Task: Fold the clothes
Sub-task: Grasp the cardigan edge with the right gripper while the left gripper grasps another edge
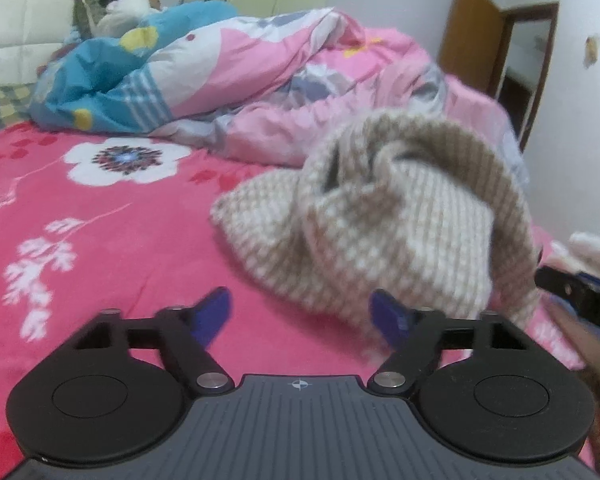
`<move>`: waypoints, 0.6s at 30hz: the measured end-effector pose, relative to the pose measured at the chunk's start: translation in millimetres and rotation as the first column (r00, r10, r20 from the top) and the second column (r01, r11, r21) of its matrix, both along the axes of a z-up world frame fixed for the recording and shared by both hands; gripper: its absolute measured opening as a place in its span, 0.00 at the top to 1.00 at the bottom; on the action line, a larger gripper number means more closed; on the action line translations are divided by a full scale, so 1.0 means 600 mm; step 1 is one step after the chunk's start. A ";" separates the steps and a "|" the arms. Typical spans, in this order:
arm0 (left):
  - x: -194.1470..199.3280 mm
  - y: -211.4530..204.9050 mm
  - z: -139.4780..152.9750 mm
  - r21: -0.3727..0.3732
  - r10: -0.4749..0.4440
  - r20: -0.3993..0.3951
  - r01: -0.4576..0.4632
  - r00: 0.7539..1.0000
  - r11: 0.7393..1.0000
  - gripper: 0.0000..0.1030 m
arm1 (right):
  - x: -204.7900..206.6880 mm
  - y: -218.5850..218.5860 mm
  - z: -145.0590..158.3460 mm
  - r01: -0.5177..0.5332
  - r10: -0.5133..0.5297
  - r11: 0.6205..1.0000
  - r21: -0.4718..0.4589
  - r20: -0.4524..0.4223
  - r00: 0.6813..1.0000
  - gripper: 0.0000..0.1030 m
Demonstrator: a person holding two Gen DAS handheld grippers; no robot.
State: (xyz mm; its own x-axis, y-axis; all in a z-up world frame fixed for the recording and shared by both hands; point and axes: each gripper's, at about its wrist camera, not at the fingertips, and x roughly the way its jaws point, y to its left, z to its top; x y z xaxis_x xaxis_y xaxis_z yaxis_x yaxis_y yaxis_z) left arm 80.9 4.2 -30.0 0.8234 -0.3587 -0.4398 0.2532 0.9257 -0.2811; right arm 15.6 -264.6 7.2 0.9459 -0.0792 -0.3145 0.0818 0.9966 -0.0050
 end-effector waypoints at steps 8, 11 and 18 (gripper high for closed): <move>0.052 -0.072 0.044 0.035 -0.094 0.129 0.090 0.987 0.995 0.40 | 0.157 -0.037 0.044 -0.050 0.046 0.987 -0.152 -0.026 0.999 0.31; 0.092 -0.099 0.038 0.046 -0.079 0.109 0.075 0.991 0.996 0.53 | 0.203 -0.038 0.029 -0.081 0.065 0.987 -0.140 -0.115 0.991 0.63; 0.114 -0.088 0.041 0.007 -0.015 0.071 0.015 0.997 1.000 0.94 | 0.162 -0.020 0.055 -0.091 0.089 0.992 -0.082 -0.017 0.996 0.95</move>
State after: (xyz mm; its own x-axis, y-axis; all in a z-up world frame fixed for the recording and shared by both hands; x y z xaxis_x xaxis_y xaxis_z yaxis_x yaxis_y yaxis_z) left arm 149.2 -48.5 -5.3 0.8472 -0.3689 -0.3824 0.2865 0.9233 -0.2559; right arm 112.6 -276.5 40.3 0.9461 -0.0202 -0.3231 -0.0089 0.9960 -0.0884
